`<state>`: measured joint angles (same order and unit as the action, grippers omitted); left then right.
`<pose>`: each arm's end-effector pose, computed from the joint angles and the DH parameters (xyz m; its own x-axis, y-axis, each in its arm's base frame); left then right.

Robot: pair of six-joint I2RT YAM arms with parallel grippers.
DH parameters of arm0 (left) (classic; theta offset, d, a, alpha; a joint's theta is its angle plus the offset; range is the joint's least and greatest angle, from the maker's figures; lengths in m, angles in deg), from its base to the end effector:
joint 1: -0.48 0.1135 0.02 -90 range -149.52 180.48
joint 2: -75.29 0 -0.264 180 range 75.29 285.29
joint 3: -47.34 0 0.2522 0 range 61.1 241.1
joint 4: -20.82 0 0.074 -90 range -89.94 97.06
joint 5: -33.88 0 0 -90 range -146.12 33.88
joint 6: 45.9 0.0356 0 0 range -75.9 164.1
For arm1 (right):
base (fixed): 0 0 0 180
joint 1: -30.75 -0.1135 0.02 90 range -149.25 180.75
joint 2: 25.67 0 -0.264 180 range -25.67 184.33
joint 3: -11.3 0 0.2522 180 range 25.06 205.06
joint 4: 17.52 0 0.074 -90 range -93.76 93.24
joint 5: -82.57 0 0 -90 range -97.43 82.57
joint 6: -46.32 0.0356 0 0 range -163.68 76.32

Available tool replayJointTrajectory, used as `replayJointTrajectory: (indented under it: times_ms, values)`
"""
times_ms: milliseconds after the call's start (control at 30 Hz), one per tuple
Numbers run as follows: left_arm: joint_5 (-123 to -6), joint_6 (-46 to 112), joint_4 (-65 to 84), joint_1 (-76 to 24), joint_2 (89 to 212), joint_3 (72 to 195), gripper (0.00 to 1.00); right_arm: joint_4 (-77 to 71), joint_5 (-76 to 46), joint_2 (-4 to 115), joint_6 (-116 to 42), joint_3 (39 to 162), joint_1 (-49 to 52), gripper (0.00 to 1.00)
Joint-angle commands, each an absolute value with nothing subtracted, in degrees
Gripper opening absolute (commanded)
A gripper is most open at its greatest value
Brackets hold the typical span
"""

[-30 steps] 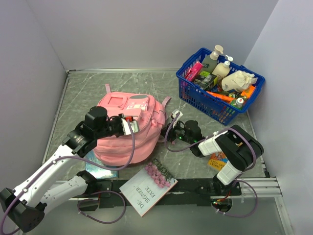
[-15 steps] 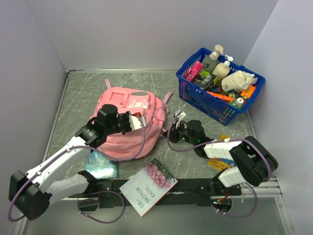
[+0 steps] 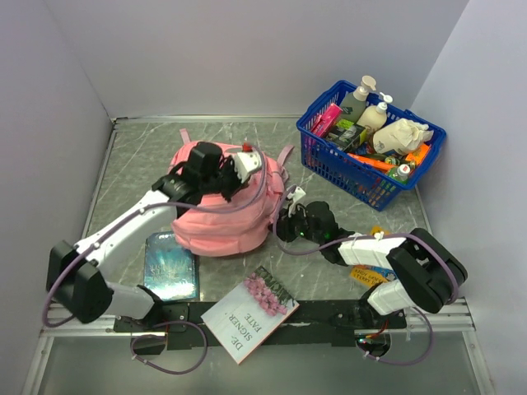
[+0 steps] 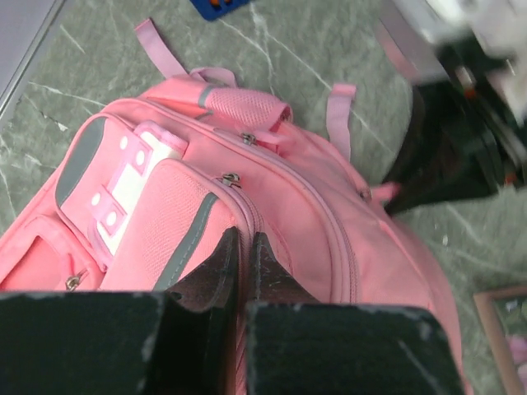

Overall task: Pack the student bag
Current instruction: Unzip the student bag at the center of the board.

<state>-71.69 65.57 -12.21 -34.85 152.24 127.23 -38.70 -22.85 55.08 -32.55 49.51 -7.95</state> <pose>0.2441 -0.1847 0.3293 -0.1074 0.5083 -0.8545 0.8444 0.5003 0.1915 0.2003 0.1726 0.1641 -0.4326 -0.1081 -0.8951 -0.7262 0.6302 0.2748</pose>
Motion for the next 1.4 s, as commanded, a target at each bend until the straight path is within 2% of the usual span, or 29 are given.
replayJointTrajectory:
  times_ms: [0, 300, 467, 567, 733, 867, 1033, 1133, 1367]
  values:
    - [-67.11, 57.03, -8.49, -34.15, 156.48, 136.59, 0.01, -38.65, -20.01, 52.56, -31.82, 51.16, -11.61, 0.00]
    - [-59.56, 52.01, -15.86, -34.24, 167.03, 143.36, 0.01, -36.29, -15.96, 44.20, -34.36, 50.72, -12.41, 0.00]
    - [-56.29, 45.34, -21.58, -34.15, 170.56, 150.21, 0.01, -35.23, -18.32, 47.01, -34.98, 53.36, -13.11, 0.00]
    - [-53.75, 40.60, -21.25, -33.01, 169.17, 150.14, 0.01, -35.23, -19.47, 50.43, -35.77, 56.60, -13.55, 0.00]
    - [-56.63, 33.47, -19.93, -30.72, 166.88, 147.67, 0.01, -33.73, -21.50, 57.28, -37.26, 64.42, -15.48, 0.00]
    - [-60.59, 30.13, -20.45, -30.72, 171.52, 154.42, 0.01, -33.47, -19.48, 59.49, -38.40, 67.07, -16.97, 0.00]
    - [-65.43, 26.18, -21.06, -31.25, 181.36, 166.80, 0.01, -34.52, -12.63, 55.73, -39.28, 65.06, -18.03, 0.00]
    - [-65.08, 25.12, -20.89, -30.90, 185.67, 169.72, 0.01, -32.33, -7.88, 52.38, -41.30, 64.09, -18.30, 0.00]
    - [-66.40, 23.36, -16.59, -30.55, 188.41, 167.37, 0.01, -28.11, -2.33, 48.42, -44.65, 63.47, -17.59, 0.00]
